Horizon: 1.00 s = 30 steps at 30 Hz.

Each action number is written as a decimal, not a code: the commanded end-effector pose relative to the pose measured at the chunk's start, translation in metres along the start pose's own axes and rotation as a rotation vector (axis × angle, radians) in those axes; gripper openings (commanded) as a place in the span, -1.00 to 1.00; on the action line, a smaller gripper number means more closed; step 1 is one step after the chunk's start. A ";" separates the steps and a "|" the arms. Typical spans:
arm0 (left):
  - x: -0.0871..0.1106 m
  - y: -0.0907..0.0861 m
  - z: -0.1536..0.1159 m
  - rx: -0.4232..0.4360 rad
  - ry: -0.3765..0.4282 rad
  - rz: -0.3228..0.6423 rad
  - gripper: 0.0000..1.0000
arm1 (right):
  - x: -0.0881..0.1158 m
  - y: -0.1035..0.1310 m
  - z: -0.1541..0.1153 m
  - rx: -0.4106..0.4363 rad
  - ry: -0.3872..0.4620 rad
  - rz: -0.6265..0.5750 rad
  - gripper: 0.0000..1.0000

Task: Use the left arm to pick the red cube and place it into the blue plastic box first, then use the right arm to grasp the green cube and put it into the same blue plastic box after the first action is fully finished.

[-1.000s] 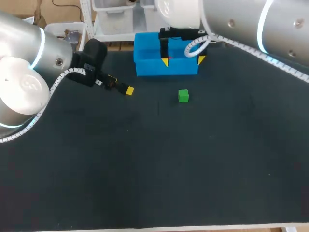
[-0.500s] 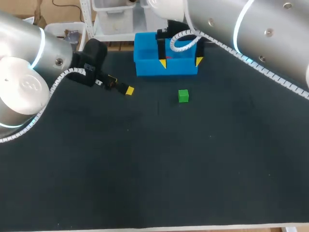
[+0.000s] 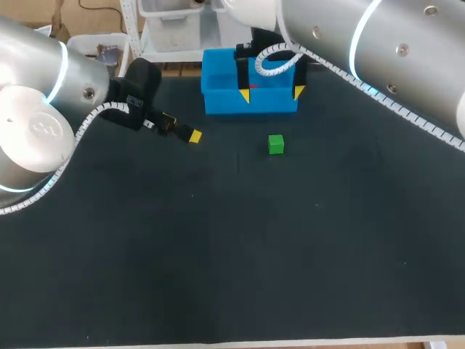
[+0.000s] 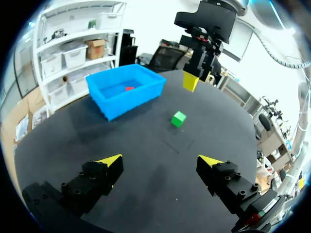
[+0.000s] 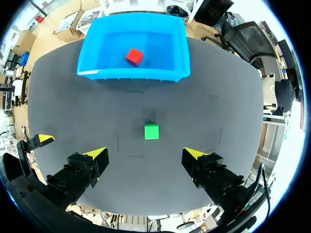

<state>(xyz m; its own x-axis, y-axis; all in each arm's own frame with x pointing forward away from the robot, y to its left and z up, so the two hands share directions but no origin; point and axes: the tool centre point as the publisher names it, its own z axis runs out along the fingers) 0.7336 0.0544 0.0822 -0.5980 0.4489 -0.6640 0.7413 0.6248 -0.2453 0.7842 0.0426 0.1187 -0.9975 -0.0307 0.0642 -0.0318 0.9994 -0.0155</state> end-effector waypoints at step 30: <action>0.001 0.001 0.000 0.005 -0.007 0.003 1.00 | -0.002 -0.006 0.017 0.024 0.030 -0.007 1.00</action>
<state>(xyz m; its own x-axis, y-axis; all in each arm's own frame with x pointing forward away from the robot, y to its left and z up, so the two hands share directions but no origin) 0.7336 0.0544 0.0822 -0.5980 0.4489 -0.6639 0.7413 0.6248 -0.2453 0.7802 0.0359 0.1047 -0.9958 -0.0373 0.0837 -0.0407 0.9984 -0.0392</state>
